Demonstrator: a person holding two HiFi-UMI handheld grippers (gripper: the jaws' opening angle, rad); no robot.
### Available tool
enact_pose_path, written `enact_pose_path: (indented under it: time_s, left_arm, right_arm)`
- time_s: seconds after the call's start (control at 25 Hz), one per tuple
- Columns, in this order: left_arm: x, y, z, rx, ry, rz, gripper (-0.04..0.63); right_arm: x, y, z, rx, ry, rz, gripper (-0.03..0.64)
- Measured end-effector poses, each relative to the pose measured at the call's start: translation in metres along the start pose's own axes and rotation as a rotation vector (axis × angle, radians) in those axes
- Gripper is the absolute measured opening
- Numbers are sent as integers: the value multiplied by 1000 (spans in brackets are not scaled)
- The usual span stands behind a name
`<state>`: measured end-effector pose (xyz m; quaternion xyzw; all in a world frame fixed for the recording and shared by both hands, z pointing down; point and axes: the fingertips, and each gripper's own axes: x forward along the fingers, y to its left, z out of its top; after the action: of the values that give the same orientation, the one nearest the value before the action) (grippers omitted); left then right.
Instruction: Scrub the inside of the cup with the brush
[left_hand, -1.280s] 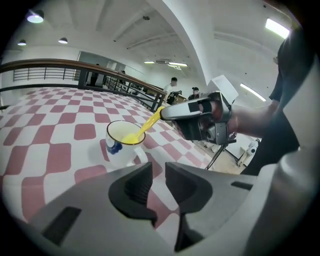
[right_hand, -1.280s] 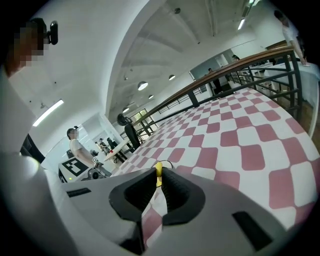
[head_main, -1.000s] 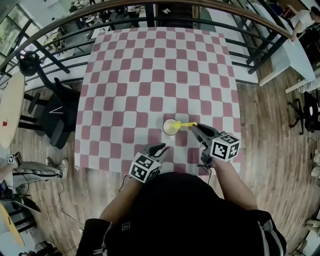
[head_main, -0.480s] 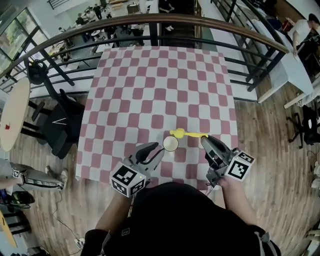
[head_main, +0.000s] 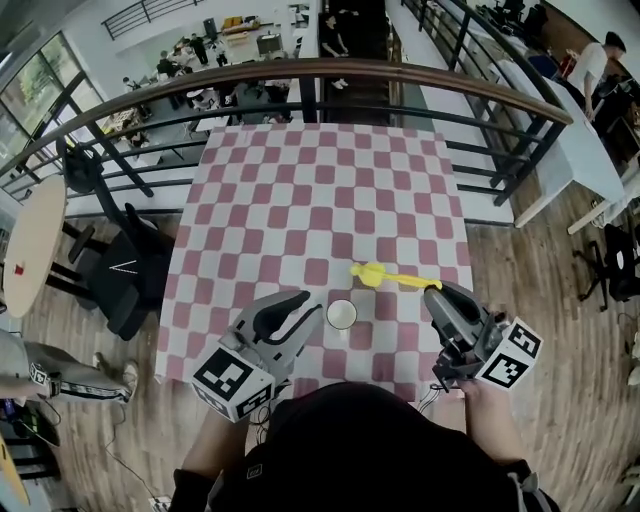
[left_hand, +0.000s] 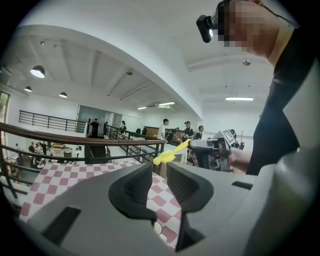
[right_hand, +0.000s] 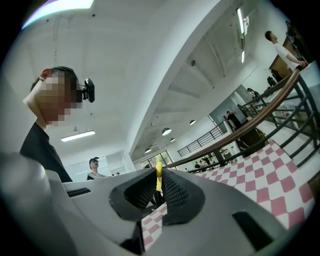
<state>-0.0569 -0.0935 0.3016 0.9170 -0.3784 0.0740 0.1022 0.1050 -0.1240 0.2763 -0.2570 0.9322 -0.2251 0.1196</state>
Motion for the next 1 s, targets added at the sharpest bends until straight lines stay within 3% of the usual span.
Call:
enact_pose_path:
  time_s: [0.32,1.0]
  left_arm:
    - [-13,-4,31,110,-47,19,83]
    - [-11,-1,15,63,-23,34,75]
  right_arm:
    - [-7,17,28,-134,-57,0,43]
    - [-6,23,12,-126,-27,18,43]
